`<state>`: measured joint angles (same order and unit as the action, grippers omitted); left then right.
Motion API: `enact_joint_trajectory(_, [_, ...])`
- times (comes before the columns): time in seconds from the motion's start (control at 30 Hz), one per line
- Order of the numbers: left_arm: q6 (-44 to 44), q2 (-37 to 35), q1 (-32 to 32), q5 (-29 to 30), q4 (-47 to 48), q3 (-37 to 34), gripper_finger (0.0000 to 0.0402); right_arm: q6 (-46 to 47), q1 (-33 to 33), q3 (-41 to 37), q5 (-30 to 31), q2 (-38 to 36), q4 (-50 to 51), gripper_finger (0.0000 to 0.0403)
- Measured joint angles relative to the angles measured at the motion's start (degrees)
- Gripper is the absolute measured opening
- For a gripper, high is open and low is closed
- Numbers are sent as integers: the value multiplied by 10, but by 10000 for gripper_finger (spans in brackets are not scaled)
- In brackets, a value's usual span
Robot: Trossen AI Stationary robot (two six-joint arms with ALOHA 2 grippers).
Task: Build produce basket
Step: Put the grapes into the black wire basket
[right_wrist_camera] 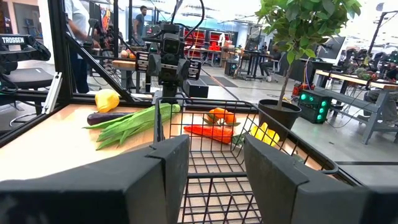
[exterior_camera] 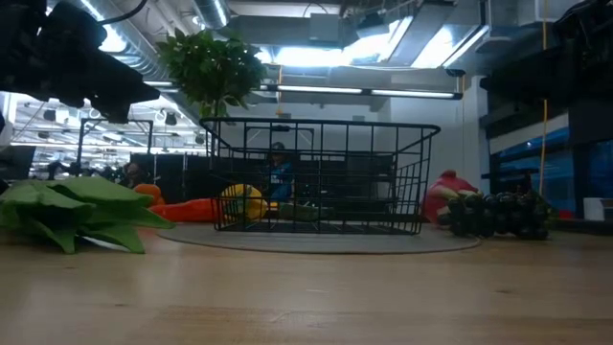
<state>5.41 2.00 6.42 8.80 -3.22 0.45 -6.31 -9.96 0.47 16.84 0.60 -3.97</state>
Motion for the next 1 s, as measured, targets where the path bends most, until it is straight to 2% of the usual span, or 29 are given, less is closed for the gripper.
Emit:
enact_joint_trajectory(0.2, [1, 0, 0, 28, -3, 0, 190, 0, 0, 0, 0, 0, 0, 155])
enact_joint_trajectory(0.5, [-45, 0, 0, 29, -4, 0, 190, 0, 0, 0, 0, 0, 0, 155])
enact_joint_trajectory(1.0, [-45, 0, 0, 29, -4, 0, 190, 1, 0, 0, 0, 0, 0, 155])
